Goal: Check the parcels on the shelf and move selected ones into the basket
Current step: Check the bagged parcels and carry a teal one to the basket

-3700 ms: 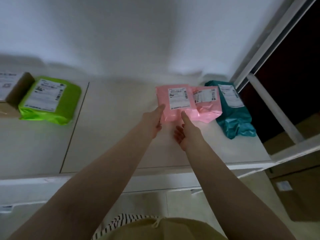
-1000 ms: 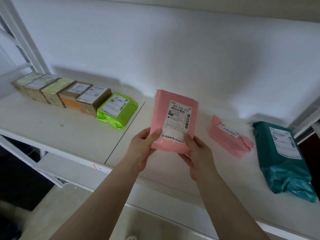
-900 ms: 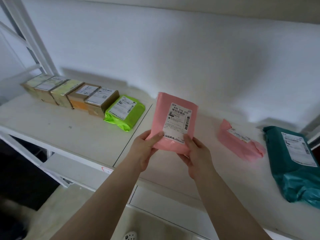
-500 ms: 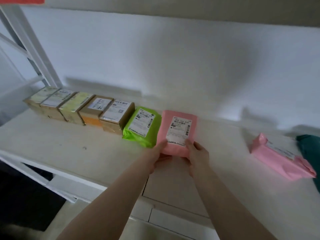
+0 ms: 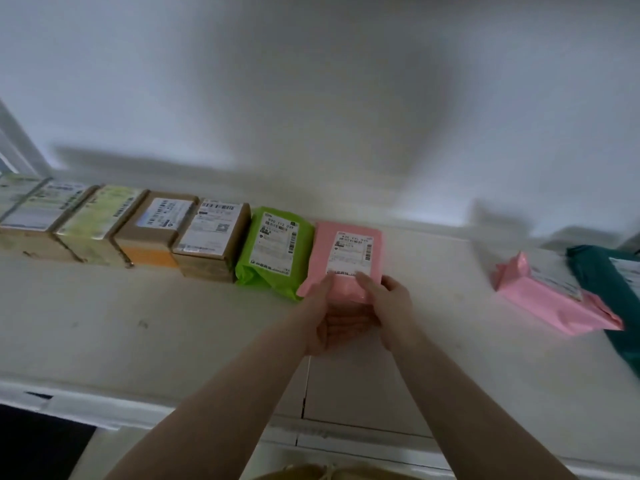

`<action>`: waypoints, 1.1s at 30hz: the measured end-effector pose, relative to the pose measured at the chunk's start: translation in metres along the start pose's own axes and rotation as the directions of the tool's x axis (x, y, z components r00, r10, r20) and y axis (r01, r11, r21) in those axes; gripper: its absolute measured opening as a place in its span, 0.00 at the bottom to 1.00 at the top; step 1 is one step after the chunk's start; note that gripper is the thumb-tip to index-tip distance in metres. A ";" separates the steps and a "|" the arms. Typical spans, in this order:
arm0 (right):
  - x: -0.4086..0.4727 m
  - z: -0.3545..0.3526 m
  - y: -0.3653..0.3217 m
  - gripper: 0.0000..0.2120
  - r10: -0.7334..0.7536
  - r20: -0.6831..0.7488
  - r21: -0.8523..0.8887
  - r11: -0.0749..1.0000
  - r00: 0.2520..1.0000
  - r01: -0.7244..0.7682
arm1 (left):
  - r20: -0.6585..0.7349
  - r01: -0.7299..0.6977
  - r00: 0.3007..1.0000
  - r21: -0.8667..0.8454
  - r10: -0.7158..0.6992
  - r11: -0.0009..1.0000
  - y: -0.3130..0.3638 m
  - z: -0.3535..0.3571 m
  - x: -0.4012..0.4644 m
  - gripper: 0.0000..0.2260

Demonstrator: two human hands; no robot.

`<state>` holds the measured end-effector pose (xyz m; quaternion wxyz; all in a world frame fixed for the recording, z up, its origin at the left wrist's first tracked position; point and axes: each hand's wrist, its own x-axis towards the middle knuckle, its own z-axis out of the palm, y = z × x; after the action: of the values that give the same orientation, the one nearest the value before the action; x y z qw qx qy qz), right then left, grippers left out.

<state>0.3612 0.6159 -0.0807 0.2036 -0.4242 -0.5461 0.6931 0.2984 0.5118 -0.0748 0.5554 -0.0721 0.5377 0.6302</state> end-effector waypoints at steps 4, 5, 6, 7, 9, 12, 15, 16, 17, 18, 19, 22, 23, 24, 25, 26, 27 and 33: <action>0.004 -0.002 -0.004 0.10 0.057 -0.015 0.017 0.998 0.998 -0.057 | 0.078 0.027 0.997 0.032 -0.029 0.999 0.002 0.005 0.000 0.37; 0.006 -0.002 -0.004 0.11 0.064 -0.024 0.010 0.998 0.998 -0.063 | 0.085 0.031 0.996 0.051 -0.036 0.998 0.002 0.005 0.000 0.38; 0.007 -0.002 -0.005 0.13 0.067 -0.032 0.002 0.998 0.997 -0.067 | 0.093 0.037 0.995 0.076 -0.044 0.996 0.002 0.006 0.001 0.39; 0.007 -0.002 -0.005 0.15 0.067 -0.038 -0.011 0.998 0.997 -0.067 | 0.102 0.046 0.993 0.101 -0.057 0.994 0.001 0.007 0.000 0.40; 0.007 -0.004 -0.007 0.16 0.060 -0.045 -0.027 0.998 0.997 -0.062 | 0.117 0.066 0.990 0.141 -0.083 0.988 0.001 0.008 0.000 0.40; 0.004 -0.010 -0.011 0.13 0.071 -0.055 -0.048 0.996 0.996 -0.074 | 0.153 0.092 0.979 0.246 -0.133 0.965 0.000 0.013 -0.003 0.42; 0.003 -0.023 -0.016 0.14 0.083 -0.082 -0.050 0.995 0.993 -0.087 | 0.200 0.128 0.958 0.348 -0.207 0.929 -0.004 0.023 -0.005 0.43; 0.002 -0.030 -0.019 0.15 0.081 -0.107 -0.051 0.995 0.991 -0.086 | 0.213 0.140 0.949 0.370 -0.231 0.919 -0.005 0.028 -0.006 0.44; 0.003 -0.037 -0.021 0.16 0.074 -0.128 -0.050 0.995 0.989 -0.081 | 0.224 0.150 0.942 0.381 -0.249 0.912 -0.007 0.034 -0.005 0.44; 0.002 -0.046 -0.025 0.18 0.065 -0.147 -0.050 0.996 0.987 -0.073 | 0.236 0.157 0.936 0.383 -0.260 0.911 -0.009 0.042 -0.004 0.43; 0.002 -0.056 -0.028 0.18 0.060 -0.166 -0.047 0.997 0.984 -0.068 | 0.242 0.158 0.934 0.379 -0.262 0.912 -0.011 0.051 -0.002 0.42; 0.000 -0.093 -0.039 0.22 0.110 -0.197 0.030 0.994 0.974 -0.106 | 0.226 0.135 0.947 0.371 -0.230 0.919 -0.019 0.083 0.007 0.39; 0.000 -0.106 -0.042 0.23 0.153 -0.185 0.078 0.987 0.971 -0.141 | 0.214 0.114 0.956 0.361 -0.201 0.926 -0.021 0.094 0.011 0.37; -0.001 -0.115 -0.044 0.24 0.207 -0.159 0.138 0.973 0.965 -0.186 | 0.197 0.085 0.967 0.345 -0.161 0.935 -0.022 0.101 0.014 0.36; -0.003 -0.128 -0.046 0.25 0.253 -0.145 0.203 0.954 0.957 -0.221 | 0.180 0.061 0.976 0.327 -0.125 0.943 -0.025 0.113 0.018 0.34; -0.004 -0.145 -0.046 0.27 0.283 -0.146 0.264 0.935 0.948 -0.239 | 0.161 0.040 0.982 0.312 -0.095 0.949 -0.030 0.128 0.022 0.33; -0.003 -0.163 -0.045 0.30 0.304 -0.162 0.307 0.920 0.939 -0.245 | 0.136 0.019 0.989 0.306 -0.063 0.952 -0.035 0.144 0.026 0.32; 0.001 -0.269 -0.046 0.43 0.365 -0.297 0.463 0.863 0.882 -0.201 | 0.001 -0.090 0.996 0.276 0.094 0.957 -0.068 0.260 0.049 0.36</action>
<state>0.5709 0.7883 -0.0500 0.2845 -0.5717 -0.2657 0.7222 0.4648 0.7260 -0.0421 0.5268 0.0271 0.6265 0.5738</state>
